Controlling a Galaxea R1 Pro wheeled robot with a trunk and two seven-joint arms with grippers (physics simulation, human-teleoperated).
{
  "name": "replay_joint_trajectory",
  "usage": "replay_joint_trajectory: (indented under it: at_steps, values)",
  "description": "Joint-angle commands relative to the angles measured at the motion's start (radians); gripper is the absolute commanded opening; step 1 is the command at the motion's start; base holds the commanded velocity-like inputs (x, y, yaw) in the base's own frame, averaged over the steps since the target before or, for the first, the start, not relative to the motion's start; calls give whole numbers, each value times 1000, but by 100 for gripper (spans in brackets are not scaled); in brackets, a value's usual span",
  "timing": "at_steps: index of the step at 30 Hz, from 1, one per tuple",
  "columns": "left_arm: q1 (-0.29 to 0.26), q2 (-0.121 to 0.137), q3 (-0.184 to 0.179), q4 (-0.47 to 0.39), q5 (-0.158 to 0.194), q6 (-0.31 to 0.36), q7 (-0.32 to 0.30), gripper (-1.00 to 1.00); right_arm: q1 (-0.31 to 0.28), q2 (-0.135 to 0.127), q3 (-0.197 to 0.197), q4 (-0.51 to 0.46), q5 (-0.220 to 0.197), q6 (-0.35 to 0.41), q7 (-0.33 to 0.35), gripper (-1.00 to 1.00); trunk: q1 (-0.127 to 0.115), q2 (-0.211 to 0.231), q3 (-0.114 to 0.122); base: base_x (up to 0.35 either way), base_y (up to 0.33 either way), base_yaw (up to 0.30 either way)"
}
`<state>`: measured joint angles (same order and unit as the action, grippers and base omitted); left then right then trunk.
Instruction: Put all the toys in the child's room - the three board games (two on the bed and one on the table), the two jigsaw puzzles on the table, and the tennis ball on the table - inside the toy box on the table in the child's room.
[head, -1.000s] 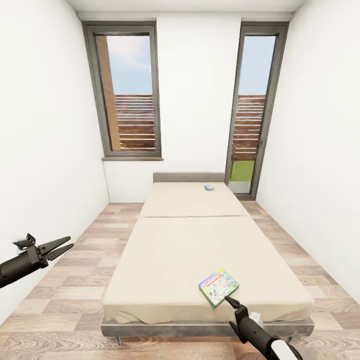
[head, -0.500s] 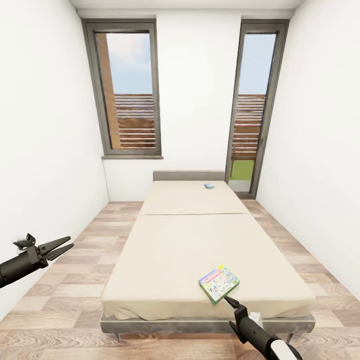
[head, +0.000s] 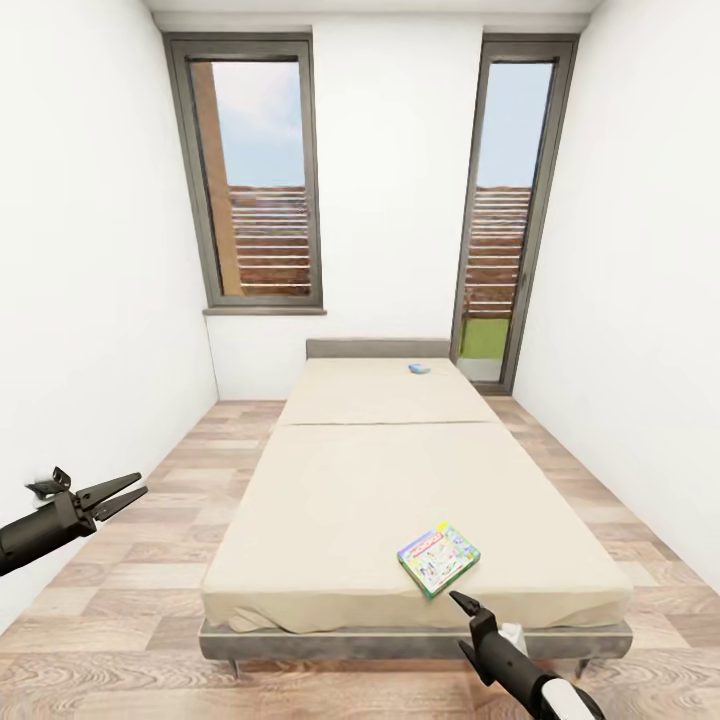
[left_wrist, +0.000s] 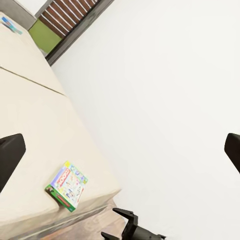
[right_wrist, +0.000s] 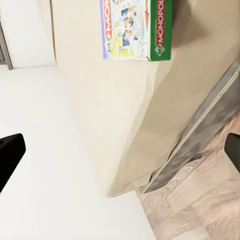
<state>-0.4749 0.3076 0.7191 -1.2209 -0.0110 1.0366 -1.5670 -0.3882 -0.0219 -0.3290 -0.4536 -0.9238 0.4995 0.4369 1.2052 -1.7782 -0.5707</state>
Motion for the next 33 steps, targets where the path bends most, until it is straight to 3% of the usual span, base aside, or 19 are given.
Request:
replay_joint_trajectory:
  at_steps: [1,16,33]
  values:
    - [-1,0,1,0,-1,11,-4,100,-3,0,-6,0,-4,3,1,100,4,-8,-4,0,0,0]
    - [-1,-2,0,0,-1,11,-4,100,-26,20,-6,11,-6,-139,1,100,61,-113,-51,0,0,0]
    - [-1,-1,2,0,-1,11,-4,100,-28,21,-6,1,-6,-154,2,100,127,-232,-105,0,0,0]
